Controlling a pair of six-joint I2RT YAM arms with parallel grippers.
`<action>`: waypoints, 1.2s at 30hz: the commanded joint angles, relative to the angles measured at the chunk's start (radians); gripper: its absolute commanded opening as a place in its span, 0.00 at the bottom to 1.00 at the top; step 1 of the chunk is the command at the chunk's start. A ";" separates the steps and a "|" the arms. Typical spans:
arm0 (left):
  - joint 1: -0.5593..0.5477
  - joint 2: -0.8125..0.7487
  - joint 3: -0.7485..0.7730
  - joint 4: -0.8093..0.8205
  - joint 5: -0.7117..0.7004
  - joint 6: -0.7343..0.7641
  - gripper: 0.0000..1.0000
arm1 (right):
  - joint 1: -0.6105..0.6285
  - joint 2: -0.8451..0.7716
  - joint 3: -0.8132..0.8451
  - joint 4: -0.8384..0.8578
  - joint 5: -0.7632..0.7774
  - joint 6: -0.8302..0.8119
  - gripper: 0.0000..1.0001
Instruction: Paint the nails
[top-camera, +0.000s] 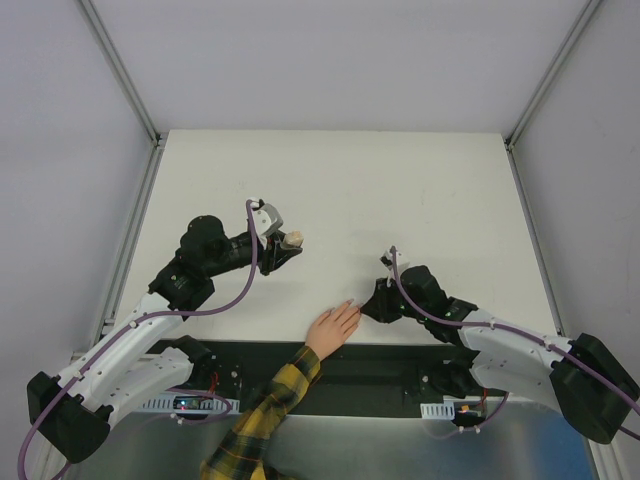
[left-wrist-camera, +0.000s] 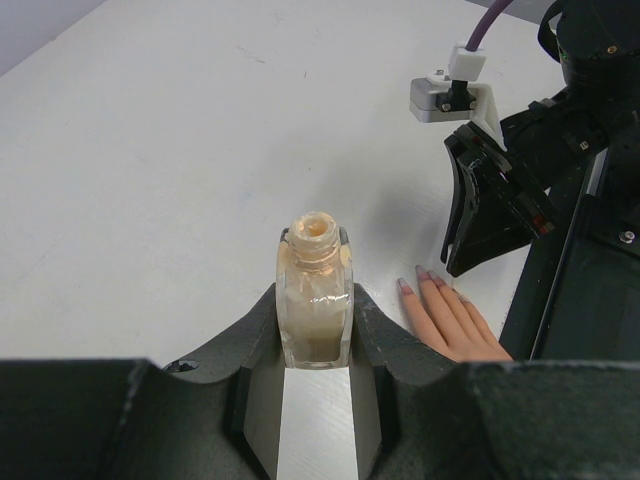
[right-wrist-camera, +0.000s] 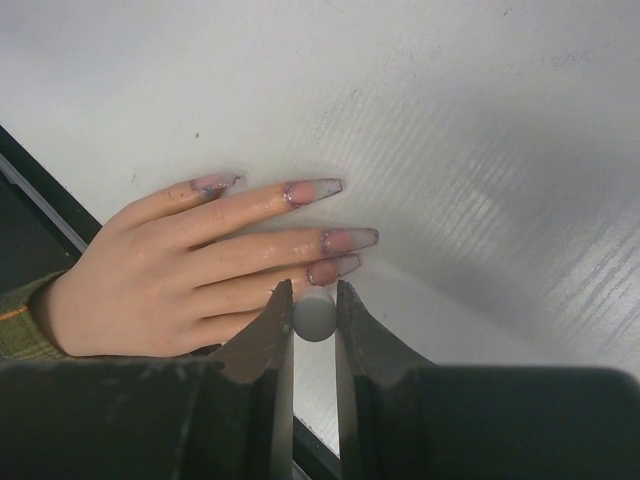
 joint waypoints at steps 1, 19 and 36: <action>0.011 0.001 0.017 0.046 0.031 -0.010 0.00 | -0.005 -0.009 0.012 0.016 0.030 0.021 0.00; 0.011 -0.007 0.018 0.046 0.031 -0.012 0.00 | -0.006 -0.023 0.028 -0.012 -0.055 -0.024 0.00; 0.011 -0.010 0.018 0.046 0.031 -0.014 0.00 | -0.008 -0.031 0.031 0.005 -0.098 -0.025 0.00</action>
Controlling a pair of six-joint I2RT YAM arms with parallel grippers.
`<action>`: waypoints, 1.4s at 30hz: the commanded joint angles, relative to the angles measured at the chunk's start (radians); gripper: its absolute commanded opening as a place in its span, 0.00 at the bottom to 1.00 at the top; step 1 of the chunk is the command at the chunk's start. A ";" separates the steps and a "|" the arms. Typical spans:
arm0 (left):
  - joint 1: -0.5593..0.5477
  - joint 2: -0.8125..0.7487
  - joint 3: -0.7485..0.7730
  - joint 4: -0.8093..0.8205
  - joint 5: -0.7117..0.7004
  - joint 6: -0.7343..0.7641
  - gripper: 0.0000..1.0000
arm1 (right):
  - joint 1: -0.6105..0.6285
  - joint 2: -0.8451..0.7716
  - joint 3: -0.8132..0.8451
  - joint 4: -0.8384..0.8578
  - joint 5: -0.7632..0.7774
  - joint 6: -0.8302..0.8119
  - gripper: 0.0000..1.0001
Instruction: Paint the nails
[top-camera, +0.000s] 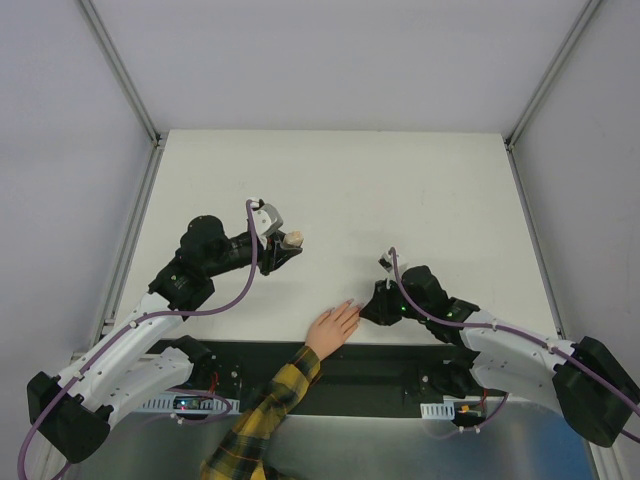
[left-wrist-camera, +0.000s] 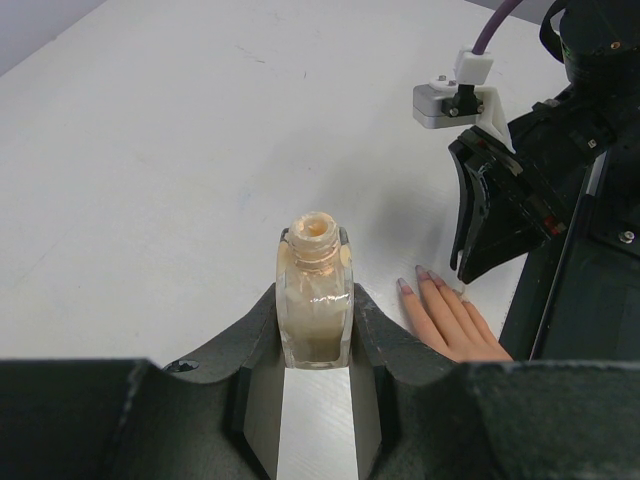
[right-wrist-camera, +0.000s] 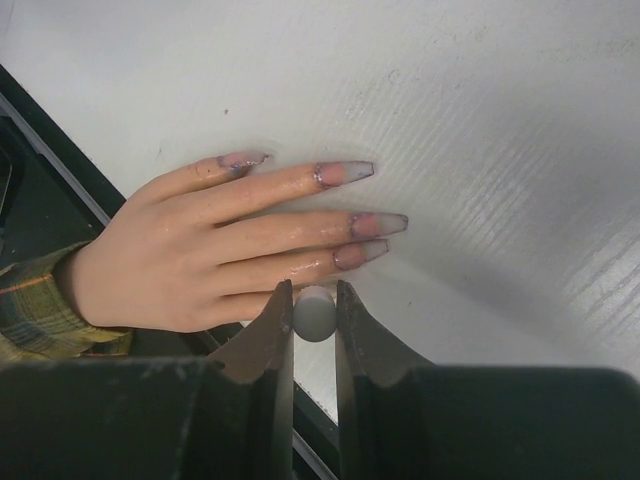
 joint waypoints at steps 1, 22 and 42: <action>0.011 -0.010 0.018 0.046 0.031 -0.012 0.00 | -0.003 -0.009 0.031 0.028 -0.039 -0.009 0.00; 0.011 -0.007 0.018 0.046 0.031 -0.010 0.00 | -0.014 0.008 0.046 0.023 0.038 -0.006 0.00; 0.011 0.033 0.033 0.046 0.167 -0.035 0.00 | -0.024 -0.154 0.322 -0.421 0.222 -0.154 0.00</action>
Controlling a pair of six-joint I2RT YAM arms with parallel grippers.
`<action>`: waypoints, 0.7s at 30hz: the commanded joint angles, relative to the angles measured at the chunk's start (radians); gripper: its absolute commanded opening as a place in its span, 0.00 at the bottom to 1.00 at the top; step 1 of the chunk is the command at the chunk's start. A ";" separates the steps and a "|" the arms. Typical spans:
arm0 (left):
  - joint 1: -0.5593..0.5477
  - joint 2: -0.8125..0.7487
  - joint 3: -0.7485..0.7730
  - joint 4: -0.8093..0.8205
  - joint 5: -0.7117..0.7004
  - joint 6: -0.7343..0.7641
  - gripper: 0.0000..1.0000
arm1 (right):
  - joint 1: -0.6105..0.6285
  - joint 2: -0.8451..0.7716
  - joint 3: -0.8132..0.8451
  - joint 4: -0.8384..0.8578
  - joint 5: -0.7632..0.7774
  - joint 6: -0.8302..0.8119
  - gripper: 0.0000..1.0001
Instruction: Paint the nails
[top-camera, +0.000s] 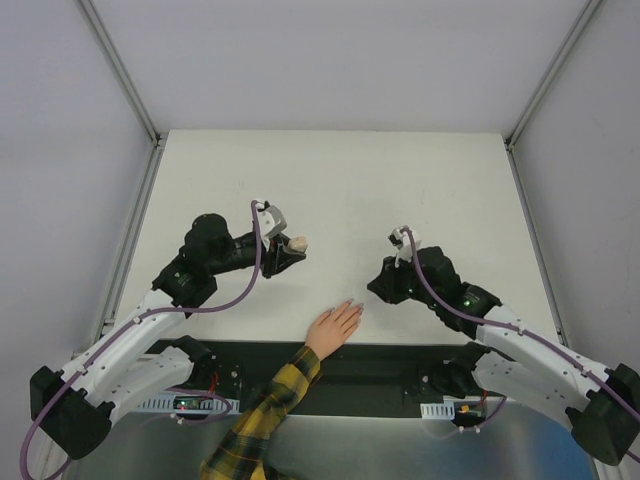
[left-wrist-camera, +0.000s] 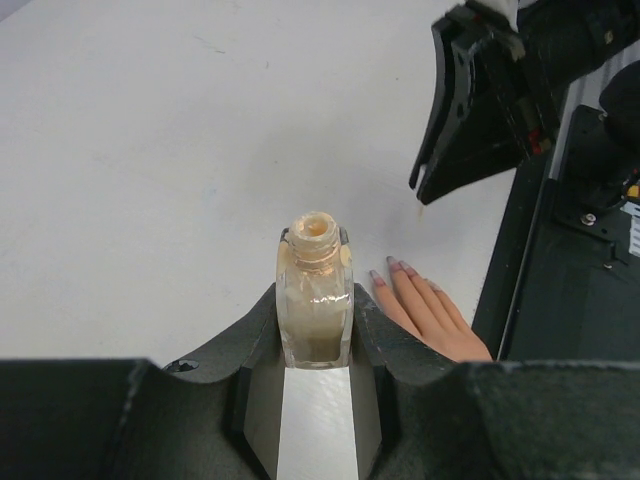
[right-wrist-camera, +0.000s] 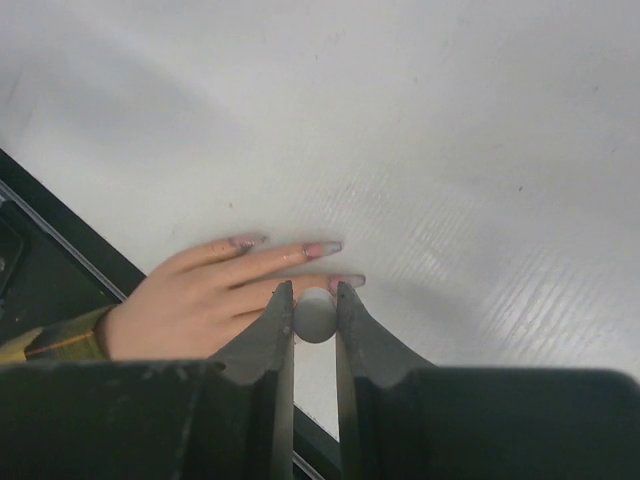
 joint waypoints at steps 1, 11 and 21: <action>0.011 0.015 0.036 0.046 0.123 -0.029 0.00 | -0.005 -0.038 0.167 -0.176 0.070 -0.078 0.00; -0.040 0.000 0.026 0.044 0.165 -0.018 0.00 | 0.052 0.084 0.525 -0.297 0.003 -0.158 0.00; -0.115 -0.010 0.024 0.020 0.116 0.020 0.00 | 0.196 0.226 0.702 -0.306 0.034 -0.141 0.00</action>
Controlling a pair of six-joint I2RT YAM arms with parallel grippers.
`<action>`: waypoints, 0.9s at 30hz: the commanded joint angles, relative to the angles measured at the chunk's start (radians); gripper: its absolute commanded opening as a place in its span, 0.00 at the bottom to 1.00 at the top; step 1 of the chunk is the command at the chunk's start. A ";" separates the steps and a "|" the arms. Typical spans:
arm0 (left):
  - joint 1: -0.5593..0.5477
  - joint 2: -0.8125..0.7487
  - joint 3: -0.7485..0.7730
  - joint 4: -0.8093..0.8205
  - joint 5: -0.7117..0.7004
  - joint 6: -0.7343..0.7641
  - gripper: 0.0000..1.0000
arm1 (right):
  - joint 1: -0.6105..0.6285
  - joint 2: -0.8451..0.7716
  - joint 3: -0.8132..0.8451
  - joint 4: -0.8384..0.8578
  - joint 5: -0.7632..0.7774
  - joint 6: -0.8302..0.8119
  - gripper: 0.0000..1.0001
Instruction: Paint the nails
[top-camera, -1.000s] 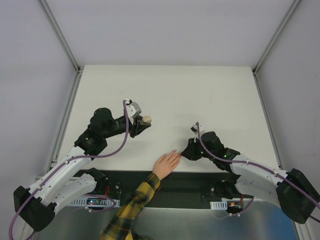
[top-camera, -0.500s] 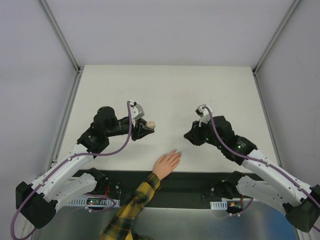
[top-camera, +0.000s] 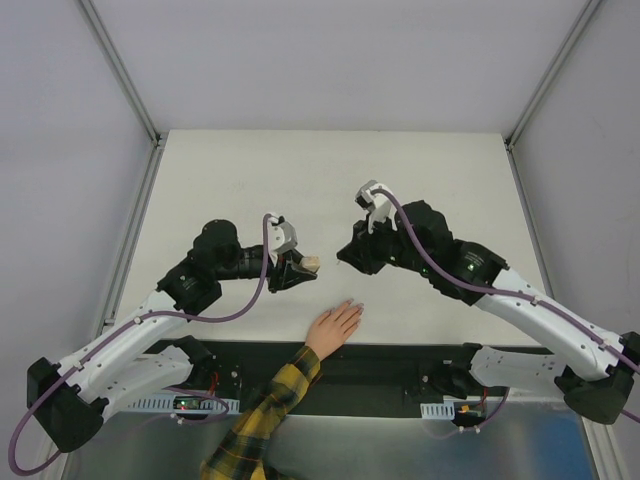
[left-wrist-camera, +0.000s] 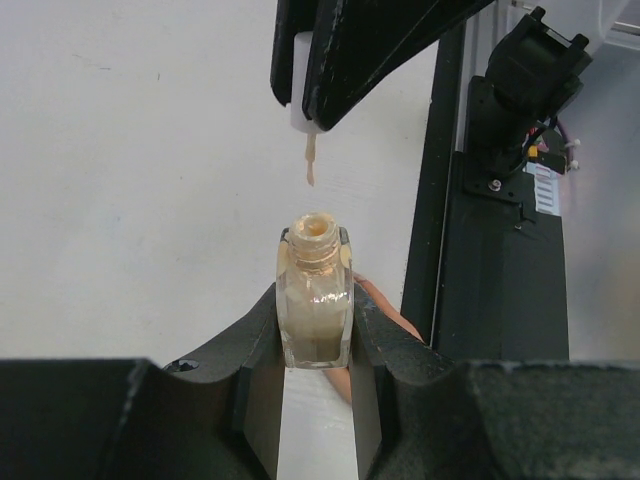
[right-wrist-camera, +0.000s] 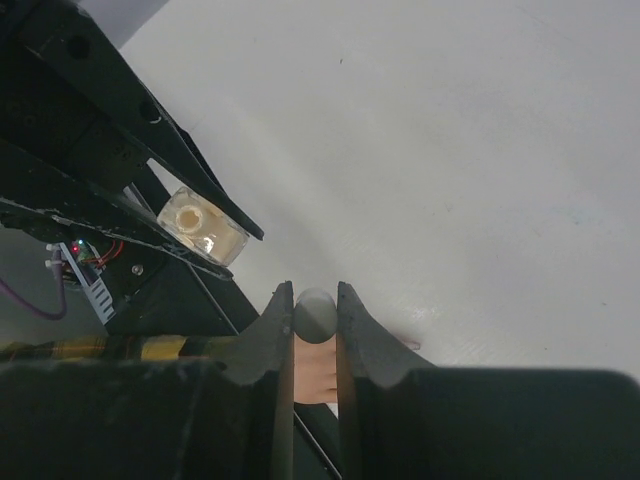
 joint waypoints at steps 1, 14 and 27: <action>-0.015 -0.025 0.024 0.025 -0.005 0.029 0.00 | 0.030 0.024 0.035 0.015 -0.009 0.021 0.00; -0.033 -0.013 0.027 0.010 -0.014 0.047 0.00 | 0.086 0.065 0.179 0.034 -0.025 0.015 0.00; -0.038 -0.019 0.026 -0.003 -0.017 0.067 0.00 | 0.093 0.114 0.229 0.028 -0.058 0.012 0.00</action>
